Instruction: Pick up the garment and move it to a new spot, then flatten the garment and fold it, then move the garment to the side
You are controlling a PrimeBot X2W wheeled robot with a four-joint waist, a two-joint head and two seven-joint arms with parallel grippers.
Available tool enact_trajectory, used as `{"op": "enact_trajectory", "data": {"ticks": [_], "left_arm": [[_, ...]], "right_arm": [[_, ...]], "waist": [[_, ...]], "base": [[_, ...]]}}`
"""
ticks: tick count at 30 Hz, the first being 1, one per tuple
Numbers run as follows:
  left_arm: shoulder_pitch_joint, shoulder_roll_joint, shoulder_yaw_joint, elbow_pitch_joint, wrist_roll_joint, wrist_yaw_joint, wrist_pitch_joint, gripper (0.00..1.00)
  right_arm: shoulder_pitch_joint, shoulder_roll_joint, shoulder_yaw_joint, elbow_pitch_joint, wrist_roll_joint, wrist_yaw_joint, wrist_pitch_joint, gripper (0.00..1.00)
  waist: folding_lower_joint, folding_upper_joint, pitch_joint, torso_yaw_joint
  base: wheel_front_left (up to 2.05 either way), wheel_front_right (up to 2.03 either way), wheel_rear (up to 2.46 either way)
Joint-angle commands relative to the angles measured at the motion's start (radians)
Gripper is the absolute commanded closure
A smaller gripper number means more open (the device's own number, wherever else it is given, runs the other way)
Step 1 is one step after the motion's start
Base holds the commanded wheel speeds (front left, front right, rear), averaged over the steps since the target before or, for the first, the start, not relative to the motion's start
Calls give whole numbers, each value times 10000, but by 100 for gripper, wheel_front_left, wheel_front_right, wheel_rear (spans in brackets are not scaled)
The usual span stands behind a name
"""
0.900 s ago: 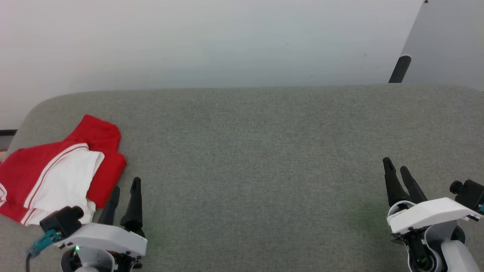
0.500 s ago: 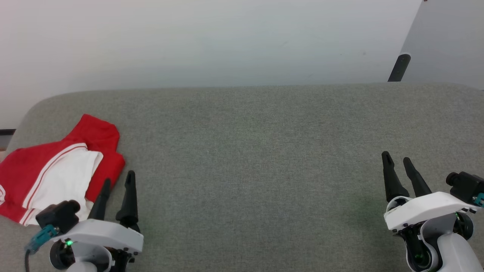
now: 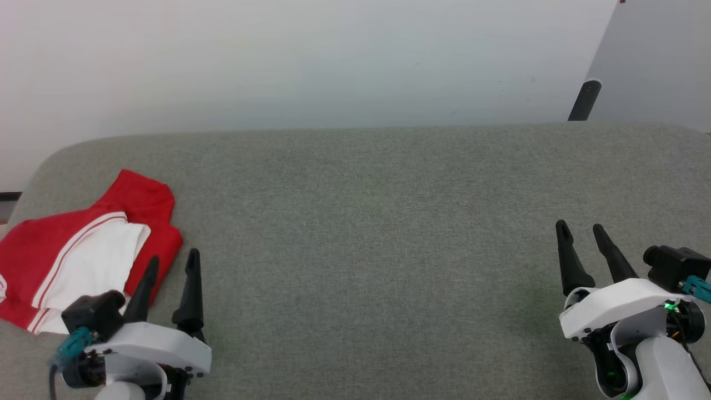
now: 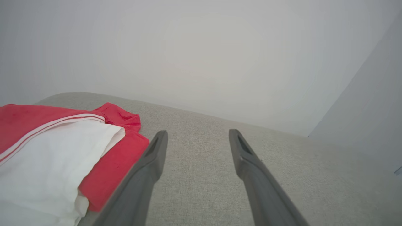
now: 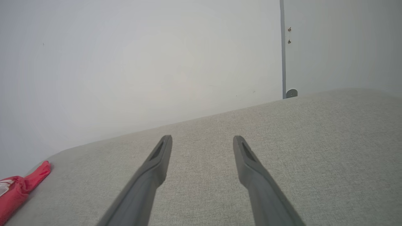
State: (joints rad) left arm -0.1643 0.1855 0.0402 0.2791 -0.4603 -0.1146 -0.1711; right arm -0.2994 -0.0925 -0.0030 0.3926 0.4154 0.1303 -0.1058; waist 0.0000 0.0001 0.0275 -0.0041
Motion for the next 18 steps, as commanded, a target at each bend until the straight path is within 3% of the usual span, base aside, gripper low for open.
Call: {"op": "enact_trajectory", "data": {"ticks": [1,18], "left_arm": [[-183,85,18,-54,291,-38,-86,0],[-249,211,87,181,1773,-99,-458,0]], "right_arm": [[-288,-70,-14,-37,-265,4,-63,0],[-408,-93,-353,129,-1705,5,-341,0]], "waist": [[0,-1,3,-3],[0,-1,-45,-28]], "base": [[0,0,0],[0,0,0]]}}
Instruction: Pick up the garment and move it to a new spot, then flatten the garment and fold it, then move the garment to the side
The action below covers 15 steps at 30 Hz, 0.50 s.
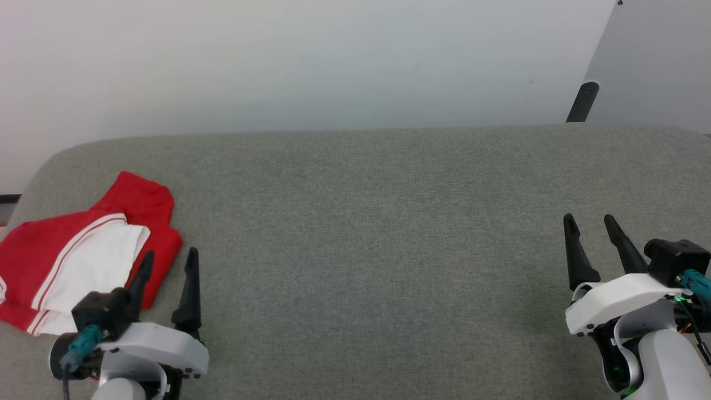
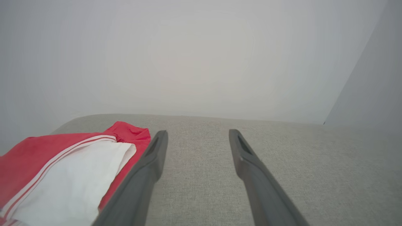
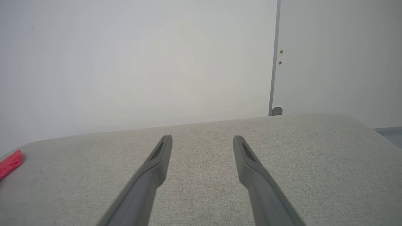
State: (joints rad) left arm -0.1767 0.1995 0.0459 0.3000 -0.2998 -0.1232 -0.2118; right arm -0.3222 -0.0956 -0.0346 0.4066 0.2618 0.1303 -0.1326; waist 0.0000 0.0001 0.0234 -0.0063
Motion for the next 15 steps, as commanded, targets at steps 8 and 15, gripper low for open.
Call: {"op": "enact_trajectory", "data": {"ticks": [8,15], "left_arm": [[-174,90,19,28,876,-32,-222,0],[-269,119,-32,261,1264,-60,-351,0]], "right_arm": [[-277,-15,-130,138,-517,6,-204,0],[-293,-67,-64,246,-867,7,-357,0]], "waist": [[0,-1,11,-30],[0,-1,-4,-28]], "base": [[0,0,0],[0,0,0]]}}
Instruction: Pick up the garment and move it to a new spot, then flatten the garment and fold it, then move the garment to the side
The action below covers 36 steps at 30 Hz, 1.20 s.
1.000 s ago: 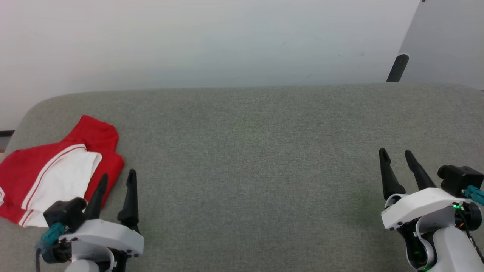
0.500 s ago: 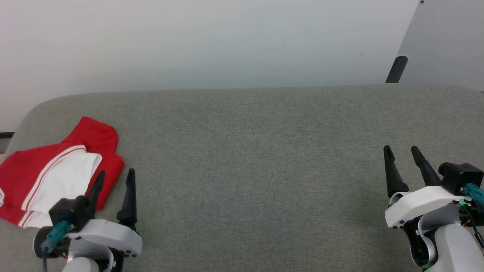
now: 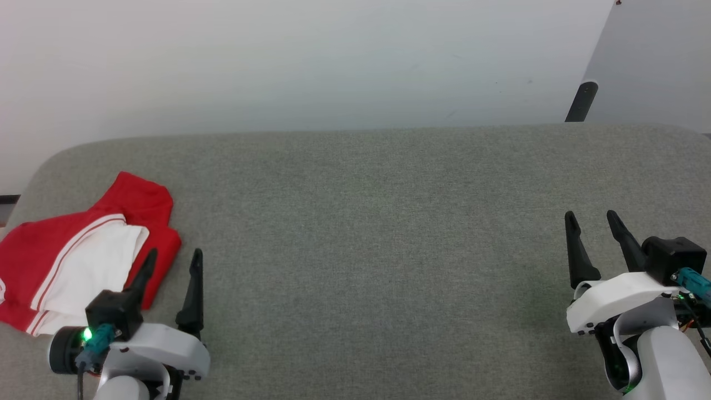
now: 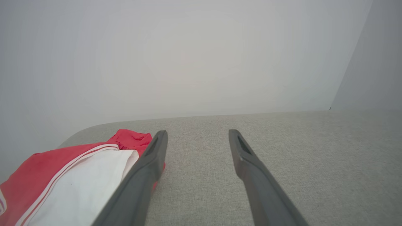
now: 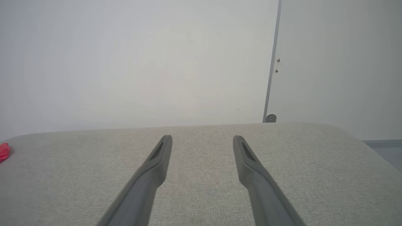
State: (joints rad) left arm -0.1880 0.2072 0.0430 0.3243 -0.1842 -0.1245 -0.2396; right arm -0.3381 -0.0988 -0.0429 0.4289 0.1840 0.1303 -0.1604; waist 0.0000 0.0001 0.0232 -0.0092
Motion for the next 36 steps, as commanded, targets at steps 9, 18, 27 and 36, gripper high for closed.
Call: {"op": "enact_trajectory", "data": {"ticks": [9,18,27,36], "left_arm": [[-310,165,-66,354,504,-60,-229,0],[-351,238,-139,472,540,-71,-248,0],[-486,257,-225,557,517,-69,-248,0],[-595,182,-7,768,583,20,-248,0]], "right_arm": [[-236,10,-63,233,-491,7,-276,0],[-271,42,-129,309,-434,7,-392,0],[-279,83,-77,315,-259,7,-422,0],[-300,89,380,247,2,8,-444,0]], "waist": [[0,-1,18,7],[0,-1,63,63],[0,-1,67,420],[0,-1,170,1547]], "base": [[0,0,0],[0,0,0],[0,0,0],[0,0,0]]}}
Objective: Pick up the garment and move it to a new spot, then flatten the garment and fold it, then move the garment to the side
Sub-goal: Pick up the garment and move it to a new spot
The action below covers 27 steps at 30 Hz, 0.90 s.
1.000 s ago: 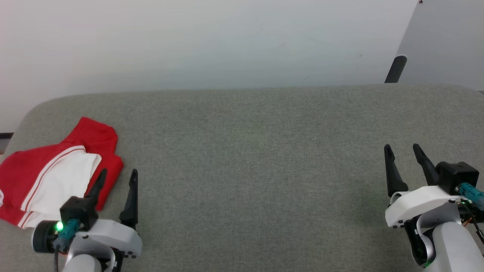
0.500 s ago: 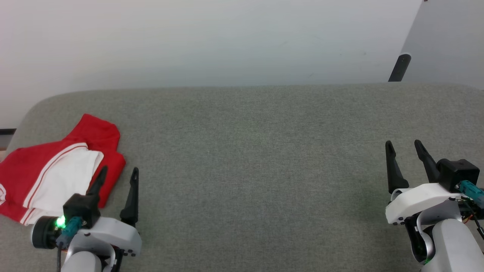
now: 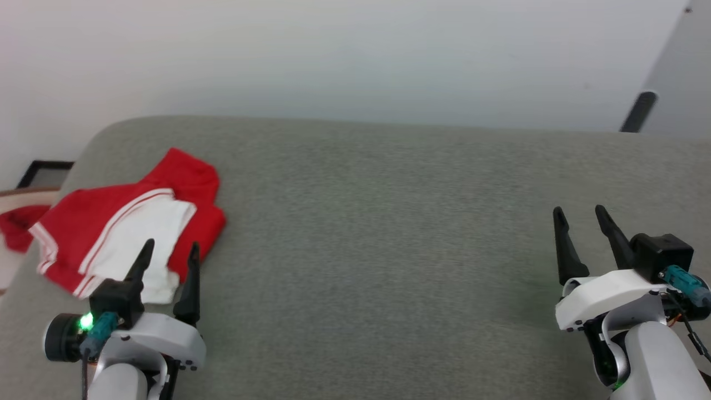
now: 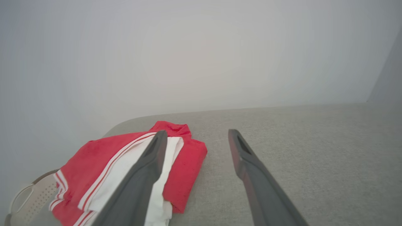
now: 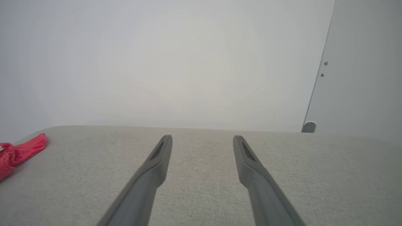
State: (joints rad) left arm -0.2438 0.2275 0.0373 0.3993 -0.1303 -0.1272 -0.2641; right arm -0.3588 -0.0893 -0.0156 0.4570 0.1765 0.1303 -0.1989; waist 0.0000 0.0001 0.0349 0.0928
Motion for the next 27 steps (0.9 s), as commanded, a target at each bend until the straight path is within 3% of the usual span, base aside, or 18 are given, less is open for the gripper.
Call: {"op": "enact_trajectory", "data": {"ticks": [1,20,27], "left_arm": [[-36,-45,55,33,64,50,-3,0],[82,-465,434,57,113,285,-3,0],[519,-554,1217,-240,-267,485,-3,0]], "right_arm": [[-97,-27,159,-44,105,8,-59,0],[-478,-380,1147,348,603,6,-107,0],[-1457,-255,2310,765,760,6,45,0]], "waist": [[0,-1,62,723],[0,-1,98,4350],[0,-1,532,4610]], "base": [[0,0,0],[0,0,0],[0,0,0]]}}
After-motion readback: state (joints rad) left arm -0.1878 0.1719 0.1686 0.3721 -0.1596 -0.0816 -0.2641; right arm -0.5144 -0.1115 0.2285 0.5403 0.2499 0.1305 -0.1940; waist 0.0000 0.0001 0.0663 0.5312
